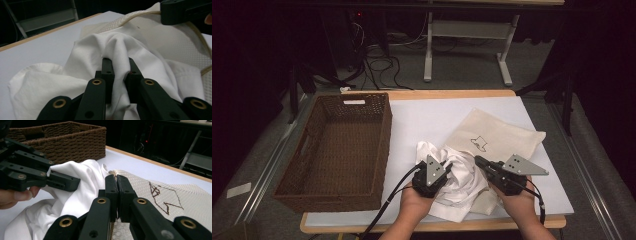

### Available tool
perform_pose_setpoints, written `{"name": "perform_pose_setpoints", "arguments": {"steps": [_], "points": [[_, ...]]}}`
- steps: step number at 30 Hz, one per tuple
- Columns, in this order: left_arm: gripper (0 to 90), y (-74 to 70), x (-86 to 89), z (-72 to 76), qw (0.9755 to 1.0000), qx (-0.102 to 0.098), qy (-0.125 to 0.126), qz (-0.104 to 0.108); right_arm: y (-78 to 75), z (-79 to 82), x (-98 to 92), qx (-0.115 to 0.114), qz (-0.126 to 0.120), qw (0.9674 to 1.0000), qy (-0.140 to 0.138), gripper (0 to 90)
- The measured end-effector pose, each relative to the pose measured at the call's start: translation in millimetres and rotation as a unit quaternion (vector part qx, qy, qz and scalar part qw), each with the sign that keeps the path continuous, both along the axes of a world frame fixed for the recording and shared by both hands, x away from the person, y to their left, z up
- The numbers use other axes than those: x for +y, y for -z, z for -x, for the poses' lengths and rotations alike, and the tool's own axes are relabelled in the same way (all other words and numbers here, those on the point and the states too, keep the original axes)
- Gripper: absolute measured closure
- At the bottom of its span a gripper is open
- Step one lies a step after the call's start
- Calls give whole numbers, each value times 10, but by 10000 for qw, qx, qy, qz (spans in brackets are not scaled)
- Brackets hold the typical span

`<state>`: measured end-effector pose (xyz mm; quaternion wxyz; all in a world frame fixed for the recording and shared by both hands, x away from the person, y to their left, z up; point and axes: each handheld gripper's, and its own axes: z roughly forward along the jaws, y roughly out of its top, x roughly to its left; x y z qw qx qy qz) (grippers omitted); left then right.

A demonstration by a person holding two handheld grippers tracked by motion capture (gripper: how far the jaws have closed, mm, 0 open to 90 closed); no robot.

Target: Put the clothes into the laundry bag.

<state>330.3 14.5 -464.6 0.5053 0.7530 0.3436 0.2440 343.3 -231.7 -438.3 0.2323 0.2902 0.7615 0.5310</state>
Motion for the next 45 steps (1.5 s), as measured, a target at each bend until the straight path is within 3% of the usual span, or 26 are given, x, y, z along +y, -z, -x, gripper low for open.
{"name": "perform_pose_setpoints", "arguments": {"steps": [6,13,16,20,21,22,25,29,31,32,34,35,36,38,40,41,42,45], "points": [[812,105,-249,5,9993,84,288,203,17,-3,-119,42,-19,9999,132,891],[793,281,-521,-73,9975,419,539,159,36,2,-189,96,-39,9998,171,891],[746,300,-543,-88,9972,439,567,222,47,12,-174,90,8,9999,139,891],[508,255,-465,-7,9963,255,773,259,70,26,-202,97,47,9998,139,889],[508,240,-436,25,9963,167,813,215,70,26,-202,97,47,9998,139,889],[439,212,-375,90,9964,18,838,125,74,32,-217,121,76,9997,178,888],[385,189,-309,144,9963,-59,858,84,72,33,-233,115,84,9997,185,887],[368,148,-136,237,9968,-200,743,231,64,37,-248,91,87,9997,221,885],[352,130,-23,262,9972,-261,544,447,62,31,-251,89,75,9997,217,883],[347,133,105,275,9967,-325,304,682,63,25,-254,128,18,9997,213,882],[334,132,205,236,9972,-330,39,668,62,32,-256,166,-3,9996,242,882],[310,132,205,236,9972,-330,39,668,62,32,-256,166,-3,9996,242,882],[289,137,288,163,9965,-276,-197,758,62,40,-256,152,17,9996,252,882],[276,146,314,135,9961,-264,-296,790,62,44,-257,154,20,9996,254,881],[212,186,342,40,9955,-339,-622,631,62,43,-260,115,28,9997,230,881],[177,206,342,-20,9955,-267,-668,618,61,44,-262,117,22,9997,236,880],[157,250,326,-152,9957,-27,-703,610,62,35,-267,153,4,9995,259,879],[162,292,286,-247,9968,71,-647,471,64,13,-271,164,6,9996,247,879]]}}
